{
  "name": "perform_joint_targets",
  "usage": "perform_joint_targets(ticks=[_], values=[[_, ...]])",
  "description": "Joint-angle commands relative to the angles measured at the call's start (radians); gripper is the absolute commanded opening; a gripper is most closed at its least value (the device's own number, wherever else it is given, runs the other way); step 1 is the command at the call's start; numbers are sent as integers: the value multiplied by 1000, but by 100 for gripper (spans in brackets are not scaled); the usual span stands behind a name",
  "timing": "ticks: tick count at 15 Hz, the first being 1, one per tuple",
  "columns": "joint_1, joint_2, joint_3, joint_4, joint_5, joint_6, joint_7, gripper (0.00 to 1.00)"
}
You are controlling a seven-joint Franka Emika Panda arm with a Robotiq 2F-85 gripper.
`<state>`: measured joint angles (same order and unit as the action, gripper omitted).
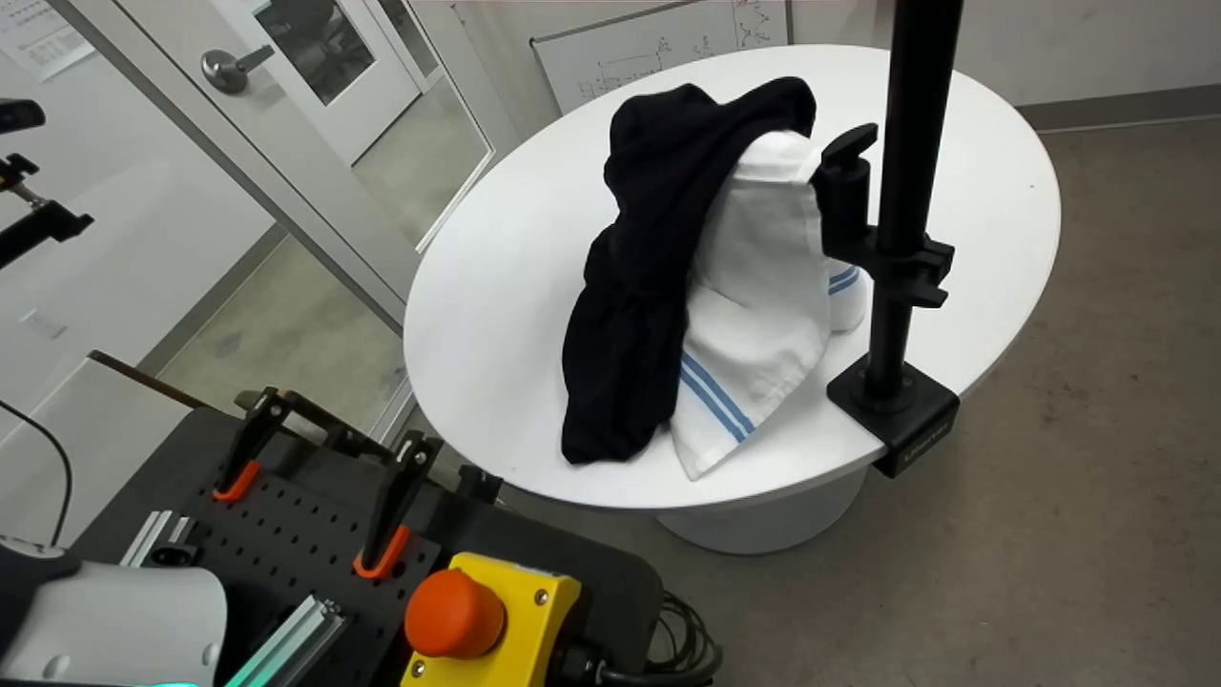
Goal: Take the towel and the t-shirt off the stand and put them on the table
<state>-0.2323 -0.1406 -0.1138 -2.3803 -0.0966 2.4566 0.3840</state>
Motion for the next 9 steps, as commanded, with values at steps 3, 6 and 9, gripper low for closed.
perform_joint_targets(ticks=[3, 6, 9], values=[[-47, 135, -21, 10, -201, 148, 384, 100], [-29, 196, -57, 19, -317, 158, 574, 100], [-3, 242, -91, 32, -405, 138, 708, 100]])
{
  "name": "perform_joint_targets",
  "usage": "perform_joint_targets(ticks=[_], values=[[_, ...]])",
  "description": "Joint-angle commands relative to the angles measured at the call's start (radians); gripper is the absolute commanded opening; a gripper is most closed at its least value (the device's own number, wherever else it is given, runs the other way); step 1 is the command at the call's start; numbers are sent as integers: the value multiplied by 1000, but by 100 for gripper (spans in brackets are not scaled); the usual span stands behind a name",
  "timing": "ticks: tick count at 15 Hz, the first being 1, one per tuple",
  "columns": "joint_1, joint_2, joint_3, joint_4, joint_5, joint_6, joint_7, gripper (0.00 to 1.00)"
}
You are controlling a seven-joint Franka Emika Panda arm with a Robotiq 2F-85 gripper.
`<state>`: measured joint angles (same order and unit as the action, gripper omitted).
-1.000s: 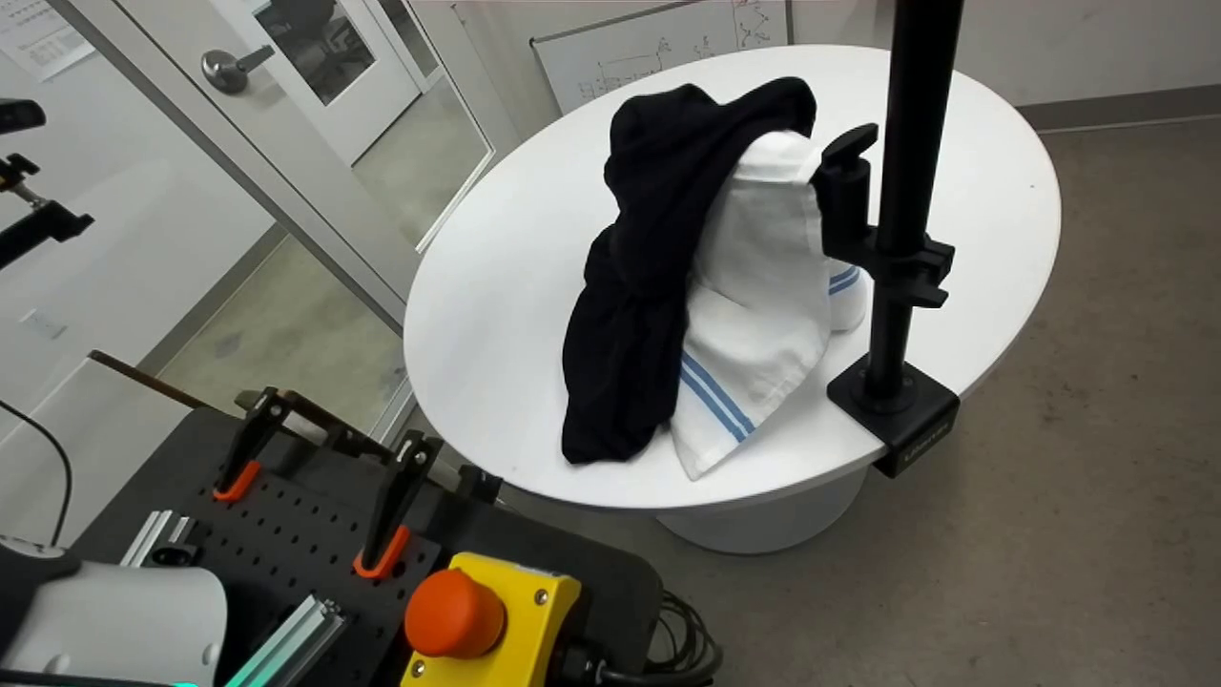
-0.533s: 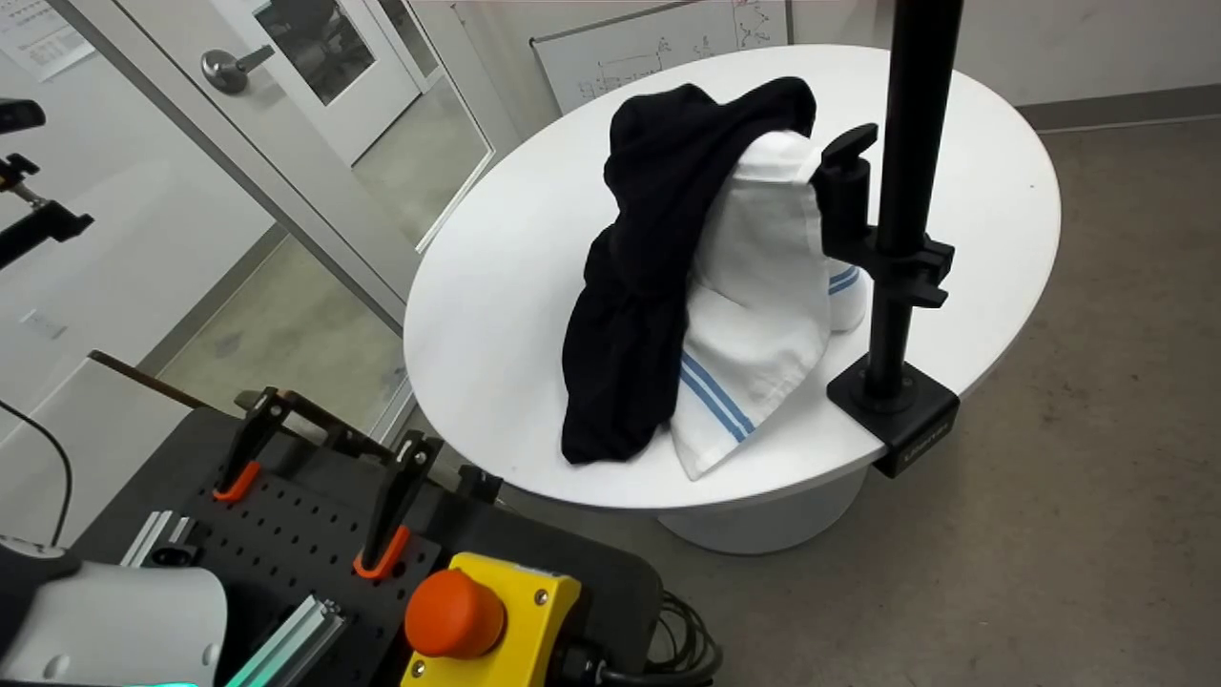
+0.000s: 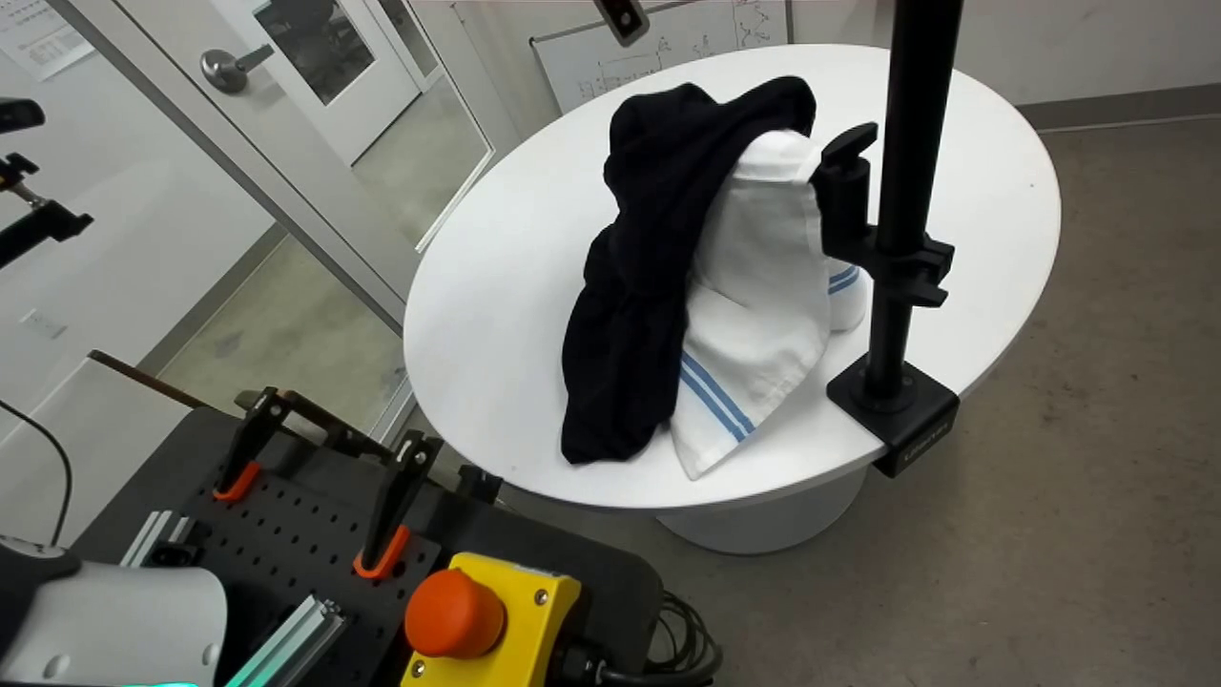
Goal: Take the towel and the t-shirt off the stand and put them on the table
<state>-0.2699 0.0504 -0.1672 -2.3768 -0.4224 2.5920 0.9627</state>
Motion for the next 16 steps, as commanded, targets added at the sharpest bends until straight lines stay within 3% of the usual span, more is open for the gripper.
perform_joint_targets(ticks=[1, 7, 16], values=[[42, 66, -48, 32, -98, 9, 158, 100], [95, 168, -104, 64, -199, 66, 270, 100], [185, 288, -165, 177, -234, 98, 332, 100]])
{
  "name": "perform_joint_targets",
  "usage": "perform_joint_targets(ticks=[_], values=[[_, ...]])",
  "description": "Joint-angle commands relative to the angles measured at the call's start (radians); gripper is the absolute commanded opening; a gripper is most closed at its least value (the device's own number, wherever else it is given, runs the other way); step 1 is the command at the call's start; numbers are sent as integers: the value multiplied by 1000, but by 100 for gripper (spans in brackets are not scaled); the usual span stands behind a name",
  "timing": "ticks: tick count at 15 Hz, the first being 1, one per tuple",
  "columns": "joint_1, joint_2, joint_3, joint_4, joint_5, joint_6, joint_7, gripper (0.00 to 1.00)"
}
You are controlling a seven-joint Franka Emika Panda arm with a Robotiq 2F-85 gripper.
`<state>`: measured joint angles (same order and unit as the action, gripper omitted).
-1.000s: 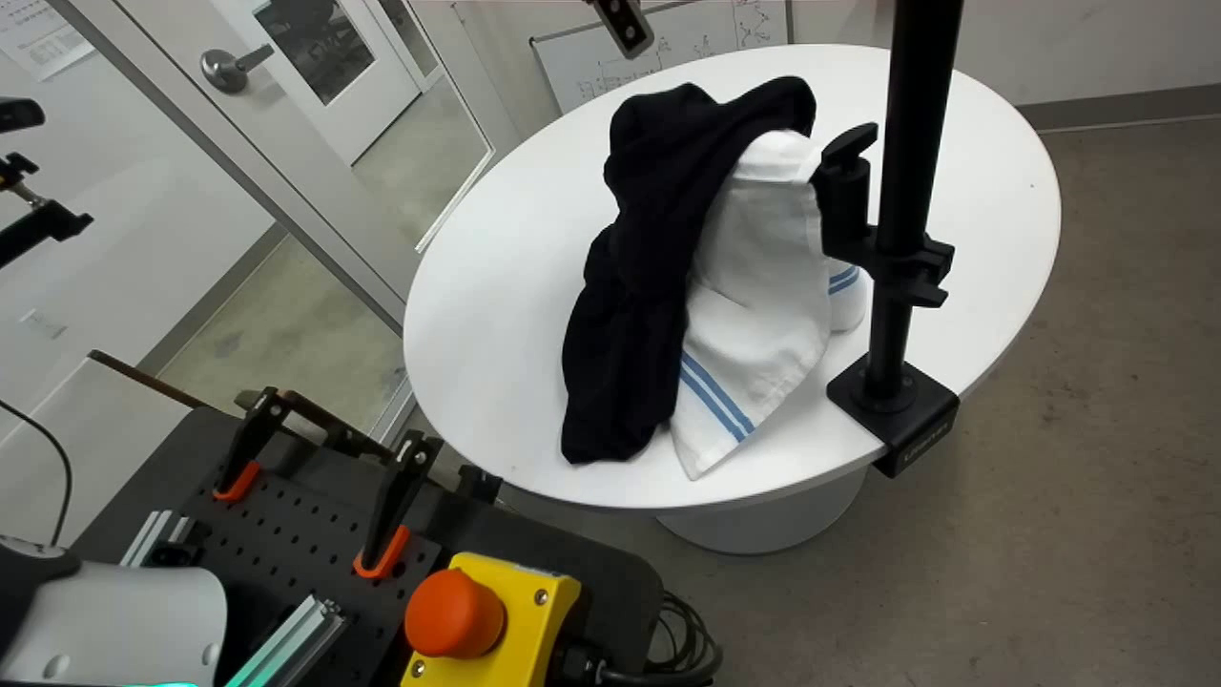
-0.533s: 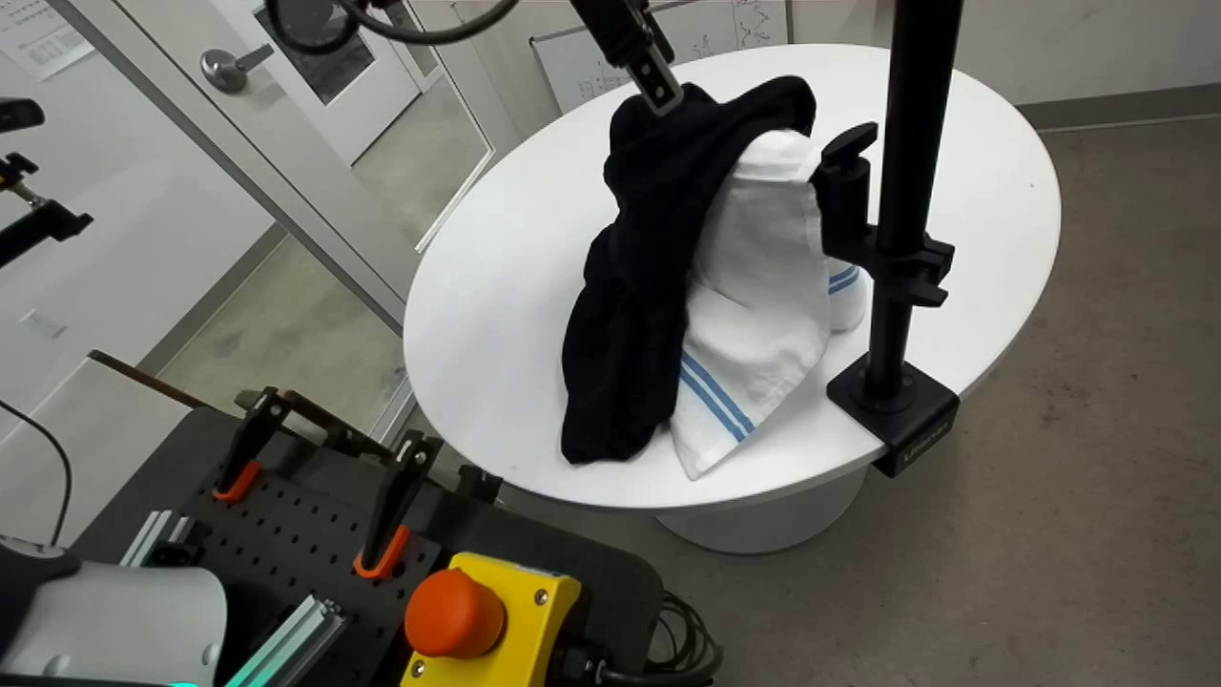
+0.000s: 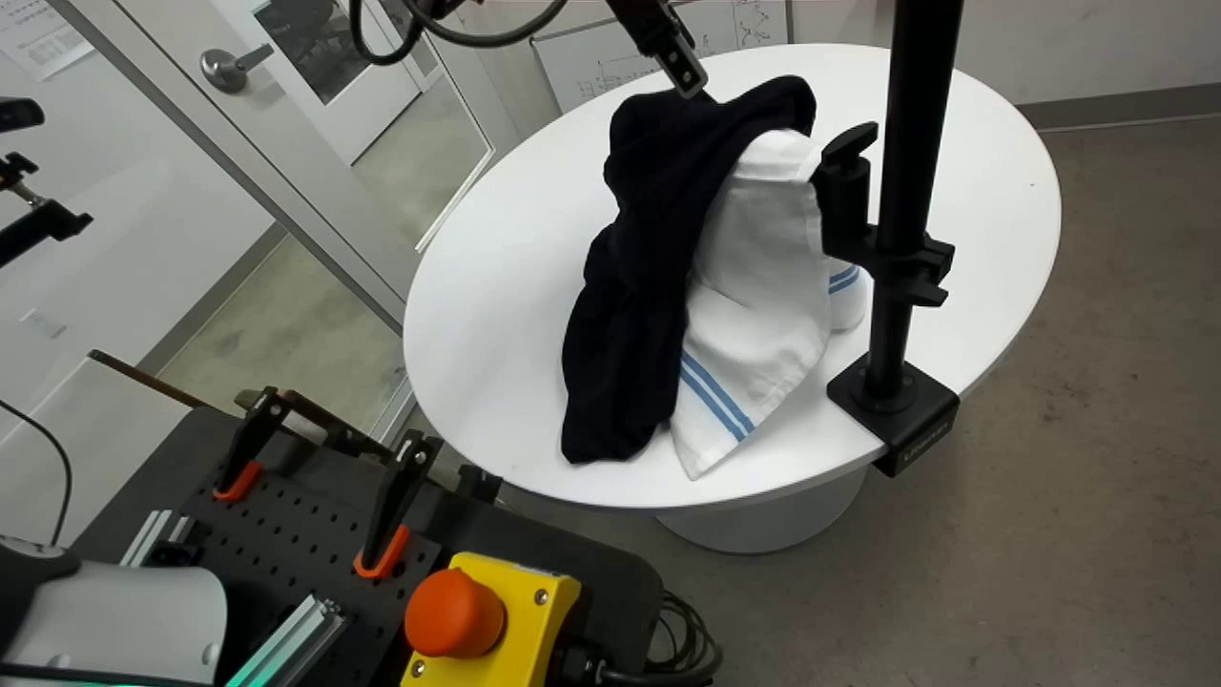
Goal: Take the towel and the t-shirt off the stand and put them on the table
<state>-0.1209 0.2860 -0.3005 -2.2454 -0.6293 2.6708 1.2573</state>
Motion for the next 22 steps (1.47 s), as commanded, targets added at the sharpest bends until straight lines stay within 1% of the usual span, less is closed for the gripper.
perform_joint_targets(ticks=[1, 5, 13, 15, 18, 21, 22], values=[[45, 61, -39, 50, -29, 16, 39, 100], [68, 88, -54, 58, -17, 14, 31, 100], [94, 98, -55, 60, 0, 9, 25, 99], [96, 98, -54, 60, 2, 10, 24, 75], [97, 99, -52, 58, 7, 9, 22, 55], [97, 100, -51, 58, 11, 6, 19, 30], [97, 100, -50, 58, 13, 5, 18, 24]])
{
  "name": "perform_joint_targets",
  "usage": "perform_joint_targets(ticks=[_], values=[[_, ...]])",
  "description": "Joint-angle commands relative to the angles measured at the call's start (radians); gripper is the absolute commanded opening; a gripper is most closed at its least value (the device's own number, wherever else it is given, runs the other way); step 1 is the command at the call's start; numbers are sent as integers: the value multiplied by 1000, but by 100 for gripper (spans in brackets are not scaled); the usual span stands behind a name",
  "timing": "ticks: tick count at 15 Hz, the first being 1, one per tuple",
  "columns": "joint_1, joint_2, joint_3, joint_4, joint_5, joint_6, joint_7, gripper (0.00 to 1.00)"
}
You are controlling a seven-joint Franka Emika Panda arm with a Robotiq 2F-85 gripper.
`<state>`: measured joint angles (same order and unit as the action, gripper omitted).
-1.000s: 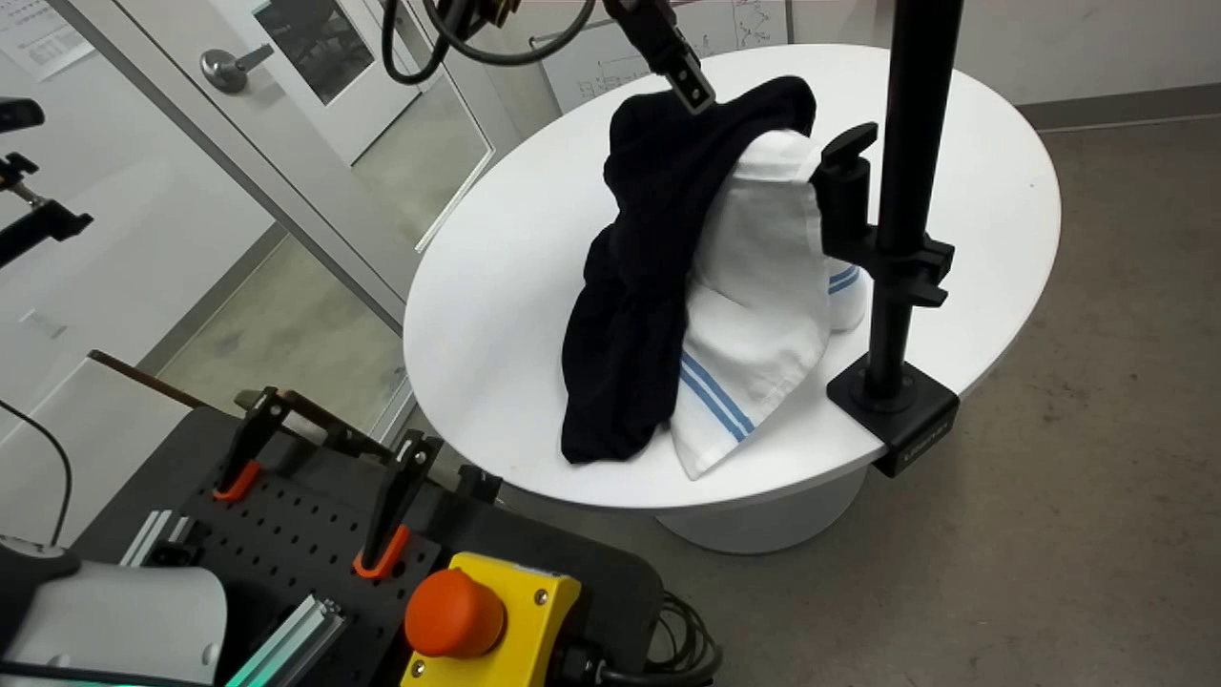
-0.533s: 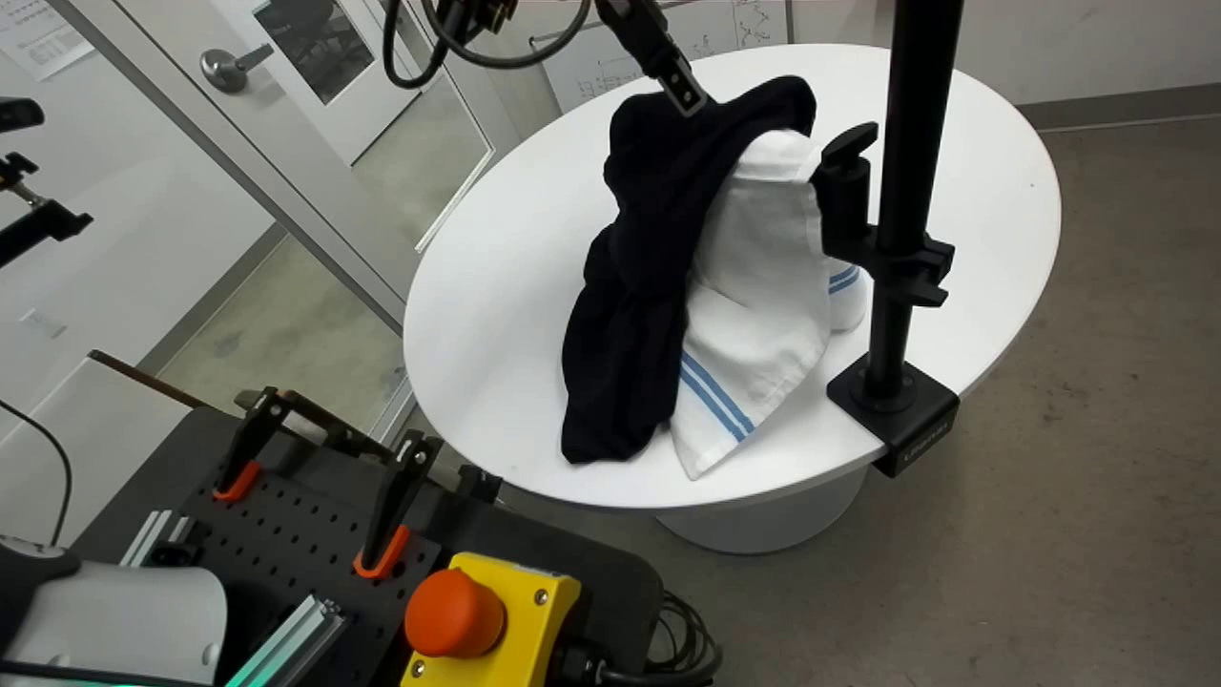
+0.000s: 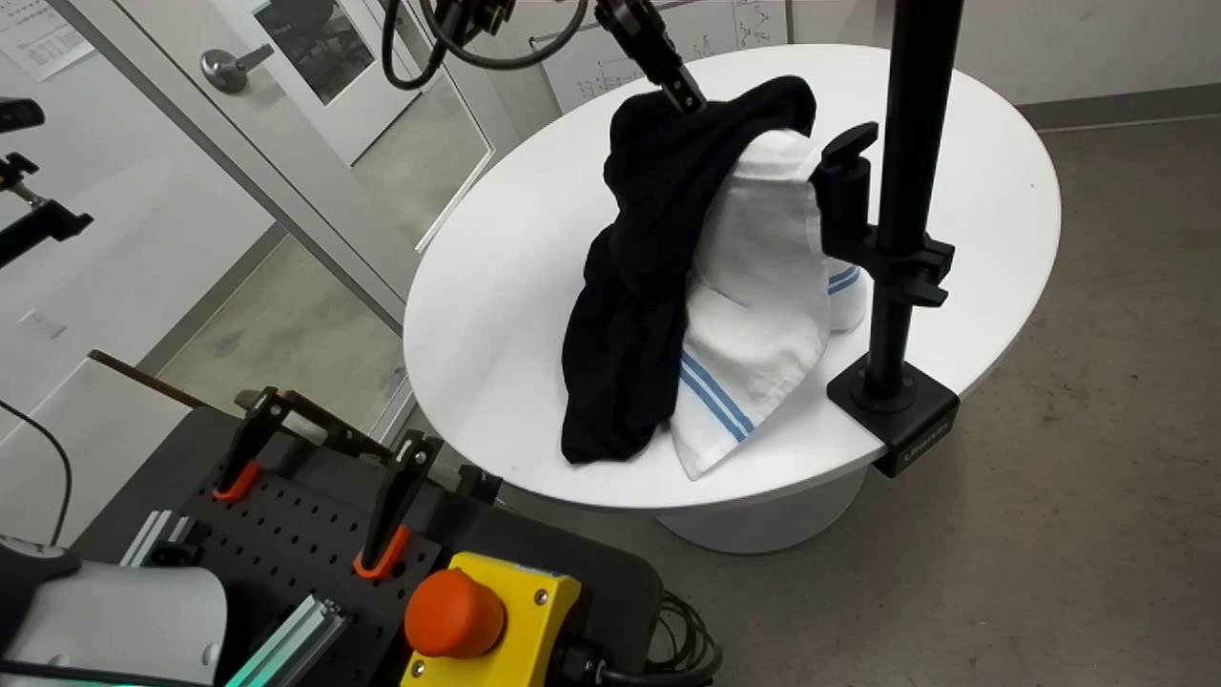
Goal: Take the towel and the t-shirt off the stand and put them on the table
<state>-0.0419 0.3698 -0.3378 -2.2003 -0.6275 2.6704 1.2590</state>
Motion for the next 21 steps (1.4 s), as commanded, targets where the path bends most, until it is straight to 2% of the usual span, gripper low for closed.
perform_joint_targets(ticks=[1, 2, 5, 13, 21], values=[[17, 15, -13, 13, 13, 0, 16, 21], [15, 13, -13, 13, 13, -6, 16, 20], [10, 5, -7, 12, 25, -17, 14, 0], [0, -44, 2, -2, 121, -10, -20, 1], [-12, -189, 27, -28, 235, 13, -58, 1]])
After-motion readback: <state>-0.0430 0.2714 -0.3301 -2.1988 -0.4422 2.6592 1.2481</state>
